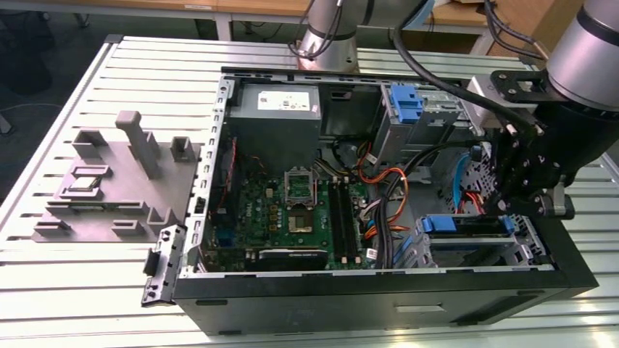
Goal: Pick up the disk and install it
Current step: 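Insert the first disk wire, then insert the second disk wire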
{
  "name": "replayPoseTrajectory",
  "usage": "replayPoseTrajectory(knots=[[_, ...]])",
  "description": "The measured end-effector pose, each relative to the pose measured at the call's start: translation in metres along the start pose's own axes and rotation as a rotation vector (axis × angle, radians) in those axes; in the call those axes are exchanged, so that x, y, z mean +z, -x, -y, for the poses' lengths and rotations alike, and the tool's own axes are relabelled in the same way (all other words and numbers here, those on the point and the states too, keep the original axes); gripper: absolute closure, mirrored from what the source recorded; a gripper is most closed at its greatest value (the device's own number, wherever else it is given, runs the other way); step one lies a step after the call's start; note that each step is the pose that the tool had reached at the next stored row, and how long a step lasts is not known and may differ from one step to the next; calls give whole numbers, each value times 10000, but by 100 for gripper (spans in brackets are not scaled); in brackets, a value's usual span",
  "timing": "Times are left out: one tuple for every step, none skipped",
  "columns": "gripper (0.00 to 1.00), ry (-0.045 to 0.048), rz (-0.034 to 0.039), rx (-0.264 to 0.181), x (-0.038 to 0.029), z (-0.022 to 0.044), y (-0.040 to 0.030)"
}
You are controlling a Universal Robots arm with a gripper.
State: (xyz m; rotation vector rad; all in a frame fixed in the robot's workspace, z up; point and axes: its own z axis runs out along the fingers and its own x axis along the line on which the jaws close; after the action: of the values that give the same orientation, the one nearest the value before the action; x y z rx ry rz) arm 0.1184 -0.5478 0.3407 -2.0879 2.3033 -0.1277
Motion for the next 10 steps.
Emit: replayPoseTrajectory(knots=[[90,0,-2,0,-1,0,0],[90,0,-1,0,-1,0,0],[90,0,-2,-1,-1,0,0],[90,0,-2,-1,-1,0,0],[90,1,-2,-1,-1,0,0],[90,1,-2,-1,-1,0,0],[90,2,-2,0,-1,0,0],[90,3,-2,0,-1,0,0],[90,3,-2,0,-1,0,0],[90,3,-2,0,-1,0,0]])
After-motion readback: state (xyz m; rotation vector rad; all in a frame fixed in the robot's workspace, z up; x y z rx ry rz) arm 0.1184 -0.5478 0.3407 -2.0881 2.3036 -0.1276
